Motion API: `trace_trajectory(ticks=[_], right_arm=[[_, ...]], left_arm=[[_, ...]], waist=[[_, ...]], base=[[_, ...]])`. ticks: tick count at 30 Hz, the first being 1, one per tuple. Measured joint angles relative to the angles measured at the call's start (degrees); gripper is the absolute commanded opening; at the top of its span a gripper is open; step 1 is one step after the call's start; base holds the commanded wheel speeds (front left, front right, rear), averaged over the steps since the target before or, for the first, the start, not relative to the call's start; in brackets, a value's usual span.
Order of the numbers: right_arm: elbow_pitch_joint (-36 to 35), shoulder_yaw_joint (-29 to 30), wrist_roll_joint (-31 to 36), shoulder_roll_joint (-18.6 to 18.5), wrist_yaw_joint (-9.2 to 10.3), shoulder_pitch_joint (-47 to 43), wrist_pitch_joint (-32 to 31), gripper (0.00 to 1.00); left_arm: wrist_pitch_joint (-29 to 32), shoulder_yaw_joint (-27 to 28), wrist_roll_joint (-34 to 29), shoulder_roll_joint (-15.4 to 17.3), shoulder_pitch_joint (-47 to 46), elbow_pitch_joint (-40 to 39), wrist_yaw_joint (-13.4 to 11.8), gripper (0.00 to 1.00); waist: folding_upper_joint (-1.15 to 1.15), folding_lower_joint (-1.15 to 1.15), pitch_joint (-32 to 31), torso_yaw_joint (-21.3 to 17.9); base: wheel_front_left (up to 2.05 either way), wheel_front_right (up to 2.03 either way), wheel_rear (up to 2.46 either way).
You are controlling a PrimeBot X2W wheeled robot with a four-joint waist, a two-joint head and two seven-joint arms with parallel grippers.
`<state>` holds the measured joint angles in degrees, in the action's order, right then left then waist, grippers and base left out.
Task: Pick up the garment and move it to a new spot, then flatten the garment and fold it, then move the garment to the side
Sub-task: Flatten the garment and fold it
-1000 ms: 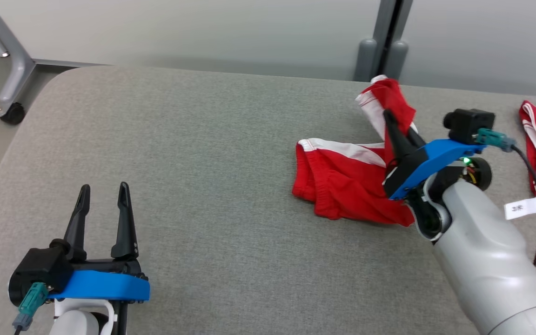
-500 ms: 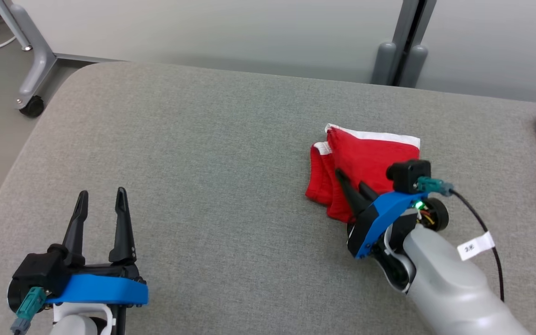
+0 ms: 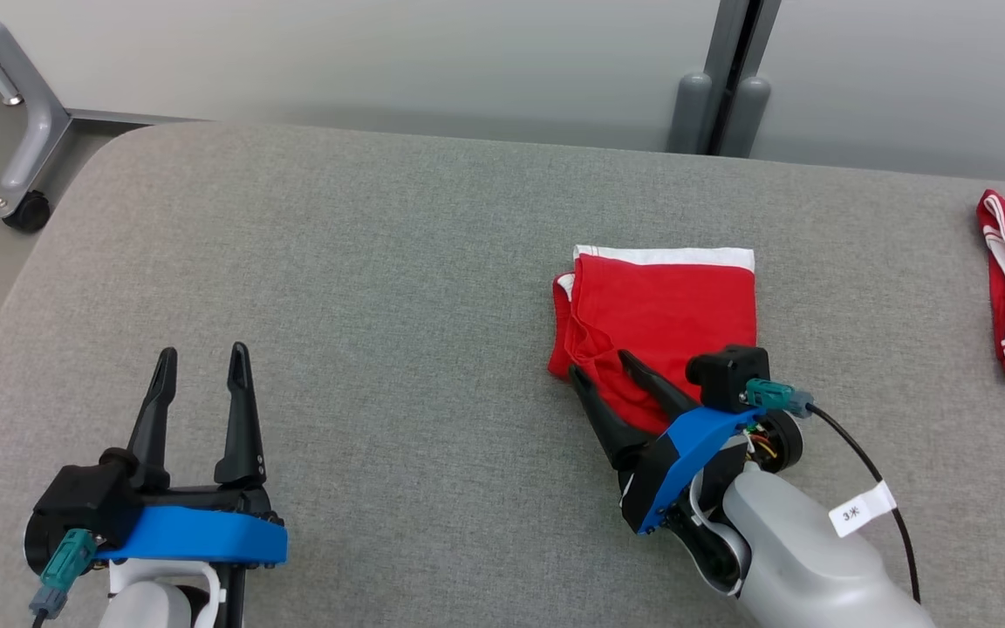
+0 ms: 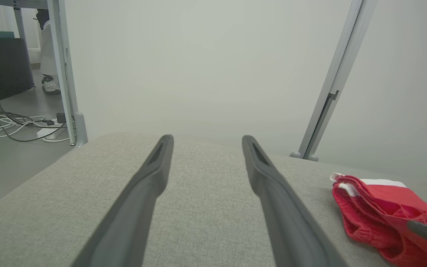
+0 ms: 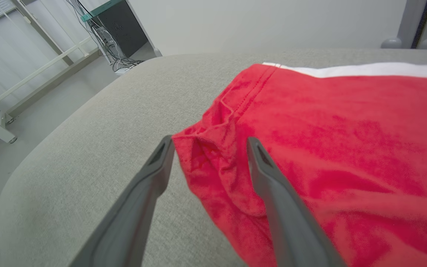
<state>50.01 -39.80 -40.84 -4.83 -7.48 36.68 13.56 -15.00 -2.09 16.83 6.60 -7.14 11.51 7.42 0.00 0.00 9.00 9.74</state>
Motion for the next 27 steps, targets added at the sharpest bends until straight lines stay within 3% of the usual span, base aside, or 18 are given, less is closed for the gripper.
trace_trajectory(ticks=[7, 14, 21, 27], right_arm=[[-5.14, 3.08, -0.02, -1.98, 0.0, -3.18, 1.34, 1.0], [-15.04, 14.92, 6.36, -4.47, 0.0, -8.62, 1.42, 1.0], [-22.17, 26.02, 14.33, -3.32, 0.0, -14.22, 1.45, 1.0], [-26.38, 31.55, 18.73, -2.14, 0.0, -18.82, 1.46, 1.0]], left_arm=[[0.0, 0.33, -0.18, -0.08, 0.98, -0.11, 0.0, 1.0], [0.0, 1.19, -0.67, 0.27, 1.55, -0.43, 0.0, 1.0], [0.0, 2.1, -1.3, 0.6, 1.97, -0.37, 0.0, 1.0], [0.0, 3.26, -1.97, 0.87, 2.18, -0.05, 0.0, 1.0]], waist=[[0.0, 0.0, -1.14, -1.59], [0.0, 0.0, -2.44, -3.9], [0.0, 0.0, -3.33, -6.91], [0.0, 0.0, -4.19, -8.94]], base=[[0.0, 0.0, 0.0], [0.0, 0.0, 0.0], [0.0, 0.0, 0.0], [0.0, 0.0, 0.0]])
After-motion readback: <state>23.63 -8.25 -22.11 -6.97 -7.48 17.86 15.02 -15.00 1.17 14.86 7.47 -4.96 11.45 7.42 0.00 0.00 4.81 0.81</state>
